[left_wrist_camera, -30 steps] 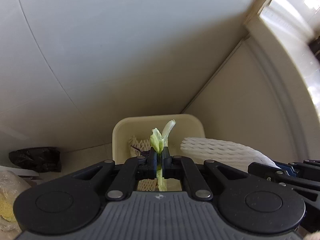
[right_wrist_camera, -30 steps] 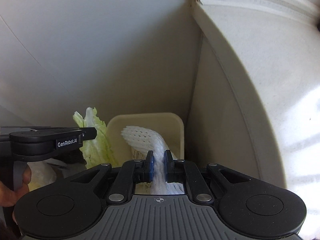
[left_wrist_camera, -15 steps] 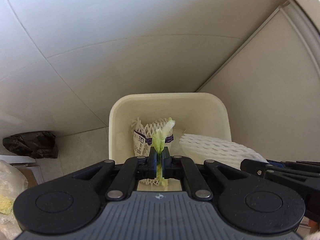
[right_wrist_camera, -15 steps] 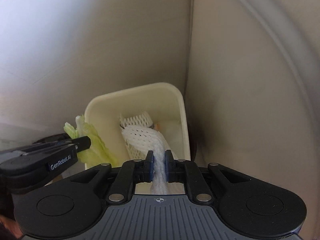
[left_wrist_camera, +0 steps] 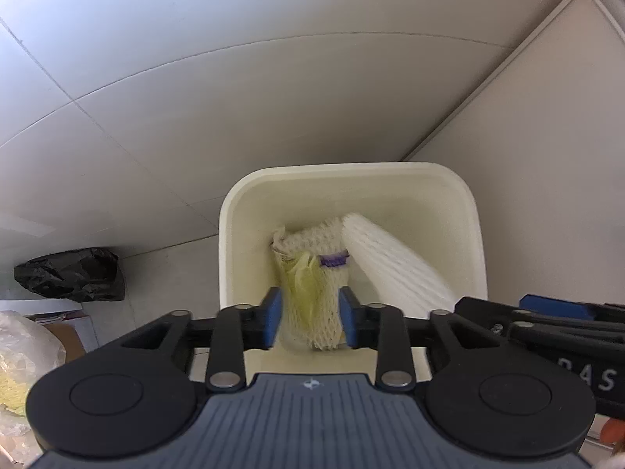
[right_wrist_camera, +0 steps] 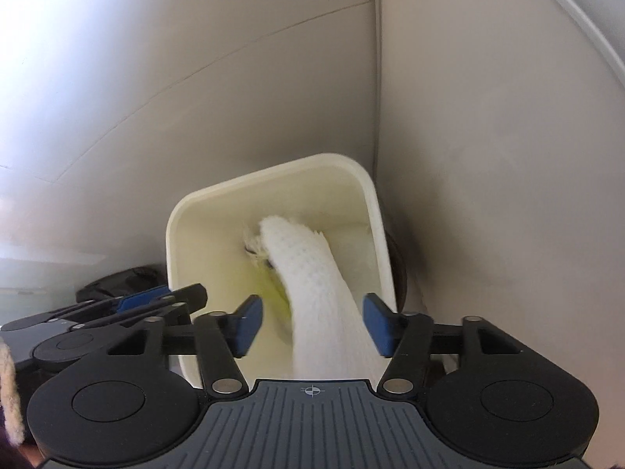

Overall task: Collect trash
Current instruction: 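Open both tools to drop the leaf and foam net into the bin, then raise both tools away from the bin toward the counter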

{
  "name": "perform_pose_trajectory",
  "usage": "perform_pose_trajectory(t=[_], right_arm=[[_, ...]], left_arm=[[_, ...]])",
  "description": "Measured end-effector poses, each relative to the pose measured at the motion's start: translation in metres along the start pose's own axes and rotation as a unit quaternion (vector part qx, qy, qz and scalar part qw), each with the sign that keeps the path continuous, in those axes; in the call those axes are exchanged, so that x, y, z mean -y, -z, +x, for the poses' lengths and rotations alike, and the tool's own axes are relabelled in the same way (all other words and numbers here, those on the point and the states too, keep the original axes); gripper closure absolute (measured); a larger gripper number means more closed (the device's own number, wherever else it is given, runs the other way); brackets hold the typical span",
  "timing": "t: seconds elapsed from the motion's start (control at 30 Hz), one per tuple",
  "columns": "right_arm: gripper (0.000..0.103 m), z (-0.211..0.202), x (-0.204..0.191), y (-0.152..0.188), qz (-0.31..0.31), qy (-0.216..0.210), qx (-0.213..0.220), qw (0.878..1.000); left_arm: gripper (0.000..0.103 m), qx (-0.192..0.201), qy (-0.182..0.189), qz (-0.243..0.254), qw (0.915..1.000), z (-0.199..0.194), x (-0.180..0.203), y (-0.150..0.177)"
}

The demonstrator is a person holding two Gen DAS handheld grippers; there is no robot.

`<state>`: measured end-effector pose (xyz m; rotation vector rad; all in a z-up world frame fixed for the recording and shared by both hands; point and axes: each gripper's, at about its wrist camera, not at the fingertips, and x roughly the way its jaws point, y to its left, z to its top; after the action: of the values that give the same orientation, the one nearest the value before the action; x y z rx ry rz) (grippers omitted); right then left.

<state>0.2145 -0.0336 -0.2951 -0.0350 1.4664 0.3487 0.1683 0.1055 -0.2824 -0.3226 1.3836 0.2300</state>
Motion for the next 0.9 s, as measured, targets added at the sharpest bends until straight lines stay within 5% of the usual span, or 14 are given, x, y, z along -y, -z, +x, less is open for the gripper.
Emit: perform_pose_trajectory(t=[0.37, 0.9], right_arm=[[0.043, -0.02, -0.003, -0.006, -0.023, -0.013, 0.012, 1.0], [0.025, -0.077, -0.018, 0.011, -0.091, -0.024, 0.071, 0.993]], left_arm=[[0.052, 0.006, -0.002, -0.011, 0.9999, -0.016, -0.004, 0.004], [0.016, 0.048, -0.027, 0.03, 0.998, -0.057, -0.015, 0.017]])
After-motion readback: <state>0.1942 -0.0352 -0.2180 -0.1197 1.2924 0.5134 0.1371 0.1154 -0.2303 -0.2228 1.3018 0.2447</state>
